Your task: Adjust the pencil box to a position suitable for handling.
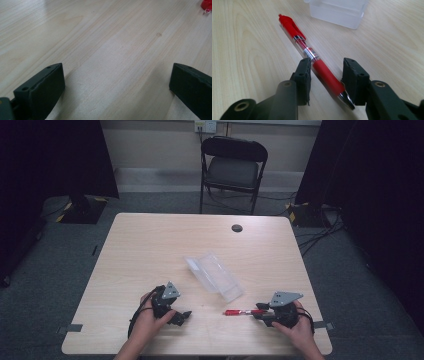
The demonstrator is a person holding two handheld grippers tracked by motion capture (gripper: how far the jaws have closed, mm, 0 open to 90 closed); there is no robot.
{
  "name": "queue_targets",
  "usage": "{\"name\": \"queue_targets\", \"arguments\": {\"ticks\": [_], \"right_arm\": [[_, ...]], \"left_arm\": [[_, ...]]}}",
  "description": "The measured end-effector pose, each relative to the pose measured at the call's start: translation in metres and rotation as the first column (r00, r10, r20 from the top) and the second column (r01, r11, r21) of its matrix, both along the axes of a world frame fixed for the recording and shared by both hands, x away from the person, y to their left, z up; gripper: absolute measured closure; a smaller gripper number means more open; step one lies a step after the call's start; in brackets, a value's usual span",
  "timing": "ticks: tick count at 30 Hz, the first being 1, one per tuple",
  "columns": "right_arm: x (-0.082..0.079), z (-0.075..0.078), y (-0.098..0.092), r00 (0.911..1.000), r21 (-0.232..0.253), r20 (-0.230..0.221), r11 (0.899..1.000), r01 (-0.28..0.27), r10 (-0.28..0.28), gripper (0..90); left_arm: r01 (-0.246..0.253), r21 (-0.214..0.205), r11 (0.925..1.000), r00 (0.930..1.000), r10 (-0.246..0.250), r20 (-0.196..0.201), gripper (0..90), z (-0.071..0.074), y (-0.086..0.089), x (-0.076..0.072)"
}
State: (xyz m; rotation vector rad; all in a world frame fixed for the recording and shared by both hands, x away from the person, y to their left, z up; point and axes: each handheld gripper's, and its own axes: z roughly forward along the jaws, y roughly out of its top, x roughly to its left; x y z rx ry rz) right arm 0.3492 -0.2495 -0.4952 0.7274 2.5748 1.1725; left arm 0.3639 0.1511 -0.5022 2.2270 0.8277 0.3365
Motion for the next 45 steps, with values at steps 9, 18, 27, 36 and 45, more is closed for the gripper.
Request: {"name": "queue_targets", "arguments": {"ticks": [9,18,27,36,45], "right_arm": [[0.007,0.001,0.01,0.9993,-0.008,-0.009,0.999,-0.037,0.036,71.5],[-0.001,0.002,-0.017,0.9972,0.013,-0.061,0.999,-0.043,0.043,80.0],[0.003,0.001,-0.048,0.9876,0.052,-0.102,0.991,0.125,-0.119,80.1],[0.013,-0.001,-0.04,0.9458,0.072,-0.097,0.946,0.317,-0.31,80.1],[0.015,-0.003,-0.028,0.9479,0.062,-0.047,0.946,0.318,-0.315,70.7]], "left_arm": [[-0.003,-0.001,1.0,1.0,0.003,-0.001,0.0,0.0,-0.001,0.0],[0.0,0.0,1.0,1.0,0.0,-0.001,0.0,0.0,-0.001,0.001],[0.009,0.005,0.9999,0.9999,-0.009,0.005,0.0,0.0,-0.001,0.002],[0.009,0.005,0.9999,0.9999,-0.009,0.005,0.0,0.0,-0.001,0.002],[0.009,0.005,0.9999,0.9999,-0.009,0.005,0.0,0.0,-0.001,0.002]]}}
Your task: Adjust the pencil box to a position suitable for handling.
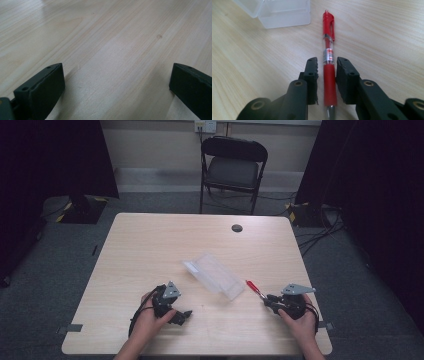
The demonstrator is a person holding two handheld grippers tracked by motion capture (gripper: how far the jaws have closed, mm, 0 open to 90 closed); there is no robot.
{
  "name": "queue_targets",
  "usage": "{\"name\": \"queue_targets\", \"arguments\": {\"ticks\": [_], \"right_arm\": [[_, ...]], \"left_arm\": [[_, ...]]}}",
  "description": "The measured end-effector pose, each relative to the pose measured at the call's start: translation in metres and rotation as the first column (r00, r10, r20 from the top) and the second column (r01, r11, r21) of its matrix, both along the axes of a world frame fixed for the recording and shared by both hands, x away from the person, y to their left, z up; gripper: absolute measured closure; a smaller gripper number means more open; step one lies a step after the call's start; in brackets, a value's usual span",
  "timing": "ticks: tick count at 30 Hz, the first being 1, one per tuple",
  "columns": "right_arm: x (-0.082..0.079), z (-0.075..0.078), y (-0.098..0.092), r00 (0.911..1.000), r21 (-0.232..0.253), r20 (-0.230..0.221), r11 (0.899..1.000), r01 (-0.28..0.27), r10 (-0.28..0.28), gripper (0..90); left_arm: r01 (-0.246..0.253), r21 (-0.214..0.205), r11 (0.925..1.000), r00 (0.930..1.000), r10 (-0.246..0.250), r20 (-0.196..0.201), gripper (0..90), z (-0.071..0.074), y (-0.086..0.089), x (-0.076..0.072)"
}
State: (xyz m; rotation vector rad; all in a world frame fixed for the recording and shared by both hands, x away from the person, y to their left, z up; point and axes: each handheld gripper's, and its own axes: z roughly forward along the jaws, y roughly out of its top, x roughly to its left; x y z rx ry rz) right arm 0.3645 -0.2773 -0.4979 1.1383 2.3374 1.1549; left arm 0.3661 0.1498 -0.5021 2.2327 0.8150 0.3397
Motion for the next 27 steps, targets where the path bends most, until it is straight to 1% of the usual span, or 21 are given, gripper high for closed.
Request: {"name": "queue_targets", "arguments": {"ticks": [1,2,4,7,8,9,10,11,12,13,14,15,17,18,20,22,23,24,25,27], "right_arm": [[-0.002,0.001,0.0,1.0,-0.023,0.009,1.0,0.001,-0.001,68.6],[-0.002,0.001,0.0,1.0,-0.023,0.009,1.0,0.001,-0.001,68.6],[-0.006,0.002,-0.002,1.0,-0.044,0.005,0.999,-0.004,0.004,68.8],[-0.009,0.002,-0.005,0.9999,-0.048,0.016,0.999,0.0,0.001,69.3],[-0.01,0.002,-0.004,0.9997,-0.05,0.019,0.999,0.016,-0.015,70.0],[-0.011,0.002,-0.001,0.9995,-0.063,0.019,0.998,0.028,-0.026,69.9],[-0.011,0.002,-0.001,0.9995,-0.063,0.019,0.998,0.028,-0.026,69.9],[-0.012,0.004,0.003,0.9989,-0.088,0.015,0.995,0.044,-0.043,70.5],[-0.012,0.004,0.003,0.9989,-0.088,0.015,0.995,0.044,-0.043,70.5],[-0.012,0.004,0.005,0.9978,-0.089,0.008,0.994,0.066,-0.065,70.6],[-0.012,0.004,0.005,0.9978,-0.089,0.008,0.994,0.066,-0.065,70.6],[-0.013,0.005,0.006,0.9955,-0.078,-0.007,0.992,0.094,-0.095,71.1],[-0.013,0.005,0.006,0.9951,-0.081,-0.004,0.992,0.098,-0.099,71.5],[-0.012,0.005,0.007,0.9933,-0.088,-0.007,0.99,0.114,-0.115,78.8],[-0.012,0.006,0.005,0.9927,-0.083,-0.013,0.989,0.118,-0.12,80.2],[-0.01,0.005,0.002,0.9925,-0.056,-0.023,0.991,0.119,-0.12,80.2],[-0.01,0.004,0.001,0.9908,-0.032,-0.035,0.991,0.129,-0.131,80.3],[-0.01,0.004,0.001,0.9908,-0.032,-0.035,0.991,0.129,-0.131,80.3],[-0.01,0.004,0.0,0.9874,-0.018,-0.048,0.989,0.15,-0.151,80.4],[-0.011,0.004,0.001,0.9879,-0.024,-0.041,0.989,0.149,-0.149,80.4]], "left_arm": [[0.001,0.001,1.0,1.0,-0.001,0.0,0.0,0.0,0.0,0.0],[0.0,0.001,1.0,1.0,0.0,0.0,0.0,0.0,0.0,0.0],[0.0,0.0,1.0,1.0,0.0,0.0,0.0,0.0,0.0,0.0],[0.001,0.001,1.0,1.0,-0.001,0.0,0.0,0.0,0.0,0.0],[0.0,0.0,1.0,1.0,0.0,0.0,0.0,0.0,0.0,0.0],[0.0,0.001,1.0,1.0,0.0,0.0,0.0,0.0,0.0,0.0],[0.0,0.001,1.0,1.0,0.0,0.0,0.0,0.0,0.0,0.0],[0.0,0.0,1.0,1.0,0.0,0.0,0.0,0.0,0.0,0.0],[0.0,0.0,1.0,1.0,0.0,0.0,0.0,0.0,0.0,0.0],[0.001,0.0,1.0,1.0,-0.001,0.0,0.0,0.0,0.0,0.0],[0.001,0.0,1.0,1.0,-0.001,0.0,0.0,0.0,0.0,0.0],[0.003,-0.005,1.0,1.0,-0.003,0.0,0.0,0.0,0.0,0.0],[0.003,-0.004,1.0,1.0,-0.003,0.0,0.0,0.0,0.0,0.0],[0.004,-0.005,1.0,1.0,-0.004,0.0,0.0,0.0,0.0,0.0],[0.003,-0.005,1.0,1.0,-0.003,0.0,0.0,0.0,0.0,0.0],[0.003,-0.005,1.0,1.0,-0.003,0.0,0.0,0.0,0.0,0.0],[0.003,-0.004,1.0,1.0,-0.003,0.001,0.0,0.0,0.0,0.0],[0.004,-0.005,1.0,1.0,-0.004,0.0,0.0,0.0,0.0,0.0],[0.004,-0.005,1.0,1.0,-0.004,0.0,0.0,0.0,0.0,0.0],[0.004,-0.005,1.0,1.0,-0.004,0.0,0.0,0.0,0.0,0.0]]}}
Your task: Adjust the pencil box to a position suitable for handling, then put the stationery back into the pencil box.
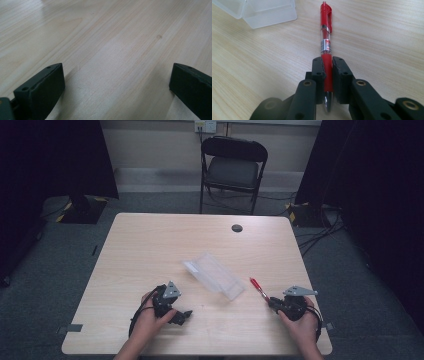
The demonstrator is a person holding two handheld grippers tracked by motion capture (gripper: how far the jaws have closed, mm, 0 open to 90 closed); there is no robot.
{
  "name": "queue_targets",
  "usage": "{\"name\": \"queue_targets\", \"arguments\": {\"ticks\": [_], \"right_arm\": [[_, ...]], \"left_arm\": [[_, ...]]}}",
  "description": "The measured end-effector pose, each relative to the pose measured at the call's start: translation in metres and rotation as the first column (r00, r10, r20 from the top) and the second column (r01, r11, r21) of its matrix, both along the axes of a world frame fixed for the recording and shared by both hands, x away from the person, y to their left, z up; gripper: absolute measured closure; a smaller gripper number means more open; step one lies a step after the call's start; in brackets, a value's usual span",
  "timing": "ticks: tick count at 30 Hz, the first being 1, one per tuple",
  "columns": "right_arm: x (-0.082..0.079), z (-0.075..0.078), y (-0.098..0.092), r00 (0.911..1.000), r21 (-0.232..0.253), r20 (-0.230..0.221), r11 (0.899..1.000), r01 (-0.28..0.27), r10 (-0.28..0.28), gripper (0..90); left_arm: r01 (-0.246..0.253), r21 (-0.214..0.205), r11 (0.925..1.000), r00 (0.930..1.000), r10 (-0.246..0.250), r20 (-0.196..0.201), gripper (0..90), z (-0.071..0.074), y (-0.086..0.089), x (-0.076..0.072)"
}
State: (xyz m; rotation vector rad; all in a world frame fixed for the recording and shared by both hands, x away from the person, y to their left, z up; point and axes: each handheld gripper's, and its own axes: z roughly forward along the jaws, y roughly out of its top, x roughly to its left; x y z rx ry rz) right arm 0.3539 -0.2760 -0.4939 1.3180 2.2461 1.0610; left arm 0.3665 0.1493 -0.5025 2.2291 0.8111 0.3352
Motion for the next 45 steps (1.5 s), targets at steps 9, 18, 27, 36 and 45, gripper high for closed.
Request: {"name": "queue_targets", "arguments": {"ticks": [9,18,27,36,45], "right_arm": [[0.0,0.002,0.003,0.9996,-0.005,-0.01,1.0,0.026,-0.026,81.3],[0.004,0.003,0.002,0.9992,0.058,-0.024,0.998,0.034,-0.033,81.5],[0.006,0.01,0.001,0.9988,0.099,0.006,0.994,0.048,-0.049,81.5],[0.01,0.021,-0.002,0.9973,0.133,0.031,0.989,0.063,-0.067,81.5],[0.017,0.025,0.003,0.9981,0.148,0.039,0.988,0.041,-0.047,81.5]], "left_arm": [[-0.004,-0.001,1.0,1.0,0.004,-0.003,0.0,0.0,0.0,0.0],[-0.004,0.003,1.0,1.0,0.004,-0.003,0.0,0.0,0.0,0.0],[-0.004,0.002,1.0,1.0,0.004,-0.004,0.0,0.0,0.0,0.0],[-0.003,0.002,1.0,1.0,0.003,-0.003,0.0,0.0,0.0,0.0],[-0.002,0.005,1.0,1.0,0.002,-0.004,0.0,0.0,0.0,0.0]]}}
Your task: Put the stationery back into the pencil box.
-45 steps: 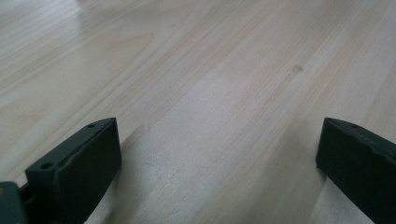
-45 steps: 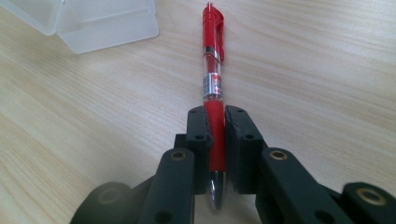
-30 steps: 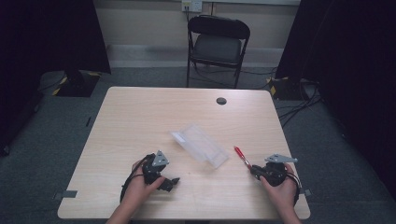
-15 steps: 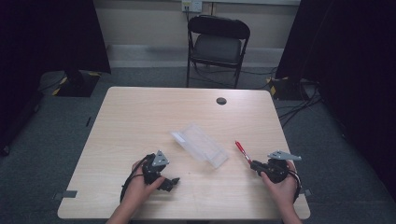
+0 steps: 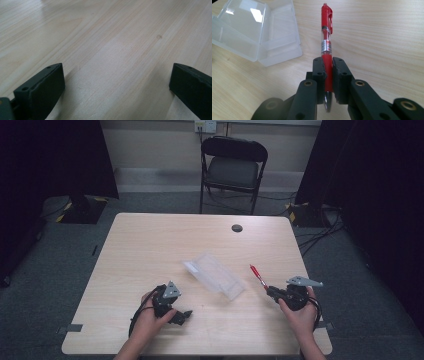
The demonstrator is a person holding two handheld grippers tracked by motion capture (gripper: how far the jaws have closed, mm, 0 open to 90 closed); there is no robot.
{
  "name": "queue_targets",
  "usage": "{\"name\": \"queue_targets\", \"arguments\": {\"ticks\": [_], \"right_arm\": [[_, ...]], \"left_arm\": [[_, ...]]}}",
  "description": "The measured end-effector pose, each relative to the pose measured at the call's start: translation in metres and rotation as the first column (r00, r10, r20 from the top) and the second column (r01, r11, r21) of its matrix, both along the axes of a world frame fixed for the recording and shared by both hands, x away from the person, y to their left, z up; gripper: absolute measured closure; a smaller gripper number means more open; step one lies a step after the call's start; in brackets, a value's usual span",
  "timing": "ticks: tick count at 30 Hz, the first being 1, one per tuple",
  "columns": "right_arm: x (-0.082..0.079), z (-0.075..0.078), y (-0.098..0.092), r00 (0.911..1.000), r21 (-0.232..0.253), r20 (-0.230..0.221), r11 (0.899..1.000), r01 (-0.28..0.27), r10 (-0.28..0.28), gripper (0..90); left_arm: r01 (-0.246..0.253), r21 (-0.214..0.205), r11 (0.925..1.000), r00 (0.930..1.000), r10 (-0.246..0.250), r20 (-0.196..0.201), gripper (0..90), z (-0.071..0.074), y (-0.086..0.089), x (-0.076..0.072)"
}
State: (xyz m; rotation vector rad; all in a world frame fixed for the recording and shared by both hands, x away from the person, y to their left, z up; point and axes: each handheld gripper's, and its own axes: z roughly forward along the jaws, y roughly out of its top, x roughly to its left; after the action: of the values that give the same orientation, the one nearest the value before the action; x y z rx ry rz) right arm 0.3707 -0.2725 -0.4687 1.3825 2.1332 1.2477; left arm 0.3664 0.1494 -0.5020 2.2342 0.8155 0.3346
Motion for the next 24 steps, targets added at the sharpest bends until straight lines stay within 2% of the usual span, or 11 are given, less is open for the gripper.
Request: {"name": "queue_targets", "arguments": {"ticks": [13,24], "right_arm": [[0.013,0.005,0.013,0.9998,0.016,0.011,1.0,-0.015,0.015,81.5],[0.026,0.016,0.026,0.9993,0.024,0.031,0.999,-0.02,0.019,81.5]], "left_arm": [[-0.002,-0.004,1.0,1.0,0.002,0.0,0.0,0.0,0.0,0.0],[-0.001,-0.001,1.0,1.0,0.001,0.0,0.0,0.0,0.0,0.0]]}}
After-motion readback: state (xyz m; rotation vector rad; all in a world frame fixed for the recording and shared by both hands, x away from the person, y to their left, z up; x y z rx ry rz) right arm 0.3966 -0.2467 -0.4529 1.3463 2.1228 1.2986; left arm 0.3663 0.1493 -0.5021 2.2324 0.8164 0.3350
